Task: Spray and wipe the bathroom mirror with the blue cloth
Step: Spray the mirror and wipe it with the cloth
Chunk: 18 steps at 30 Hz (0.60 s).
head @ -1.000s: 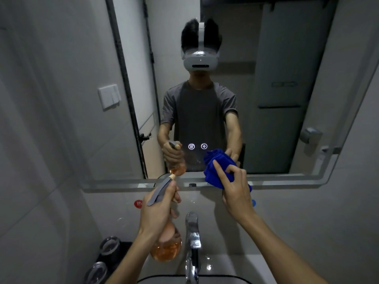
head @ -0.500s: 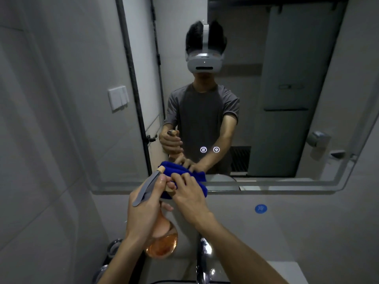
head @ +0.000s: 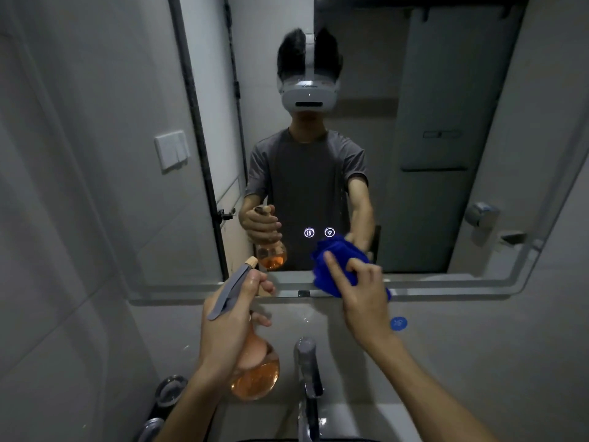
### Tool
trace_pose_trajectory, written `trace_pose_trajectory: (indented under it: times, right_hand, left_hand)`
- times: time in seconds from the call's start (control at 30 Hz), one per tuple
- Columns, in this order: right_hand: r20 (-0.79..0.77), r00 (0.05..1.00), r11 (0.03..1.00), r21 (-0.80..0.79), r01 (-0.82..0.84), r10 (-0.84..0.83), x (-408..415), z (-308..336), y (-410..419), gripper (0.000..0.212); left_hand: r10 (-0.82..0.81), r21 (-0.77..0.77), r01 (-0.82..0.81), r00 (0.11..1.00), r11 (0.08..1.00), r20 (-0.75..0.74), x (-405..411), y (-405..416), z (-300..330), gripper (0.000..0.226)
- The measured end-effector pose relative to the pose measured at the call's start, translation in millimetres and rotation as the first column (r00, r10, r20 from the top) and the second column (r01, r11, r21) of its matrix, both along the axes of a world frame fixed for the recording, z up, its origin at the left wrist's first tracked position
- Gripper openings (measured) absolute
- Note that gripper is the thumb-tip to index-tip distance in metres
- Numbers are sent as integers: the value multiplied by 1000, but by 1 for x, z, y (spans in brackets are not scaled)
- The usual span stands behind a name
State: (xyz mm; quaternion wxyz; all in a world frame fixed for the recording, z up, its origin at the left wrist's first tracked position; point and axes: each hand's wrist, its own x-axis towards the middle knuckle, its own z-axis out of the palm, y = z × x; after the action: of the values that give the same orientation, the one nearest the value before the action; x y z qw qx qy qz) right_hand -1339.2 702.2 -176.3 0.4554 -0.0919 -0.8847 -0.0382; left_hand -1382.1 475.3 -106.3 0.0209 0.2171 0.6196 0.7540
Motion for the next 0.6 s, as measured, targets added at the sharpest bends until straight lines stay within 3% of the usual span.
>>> trace_pose_trajectory:
  times: [0.1, 0.2, 0.3, 0.33, 0.4, 0.43, 0.53, 0.6]
  right_hand:
    - [136, 984, 975, 176, -137, 114, -33, 2, -43, 98]
    - [213, 959, 957, 180, -226, 186, -46, 3, -66, 97]
    - [201, 965, 972, 125, -197, 169, -26, 5, -46, 98]
    - [187, 974, 987, 77, -143, 126, -13, 5, -31, 88]
    - [70, 996, 987, -158, -39, 50, 10, 11, 7, 52]
    - [-15, 1000, 962, -272, 6, -10, 26, 21, 24, 46]
    - [-269, 947, 968, -220, 117, -176, 56, 61, 74, 84]
    - [-357, 906, 963, -222, 152, -225, 56, 103, 88, 80]
  left_hand:
    - [11, 14, -11, 1000, 1000, -9, 0, 1, 3, 28]
    - [39, 25, -39, 999, 999, -18, -1, -1, 4, 29]
    - [53, 48, -53, 999, 997, -4, -4, -4, 5, 33]
    - [53, 57, -53, 999, 997, -2, -3, -4, 6, 32]
    - [44, 79, -44, 999, 996, -2, -2, 0, 7, 30]
    - [33, 87, -32, 999, 996, -6, 1, 2, 9, 30]
    - [-14, 101, 14, 1000, 995, -5, 6, 12, 11, 32]
    - [-31, 109, 30, 1000, 994, 4, 7, 16, 12, 32]
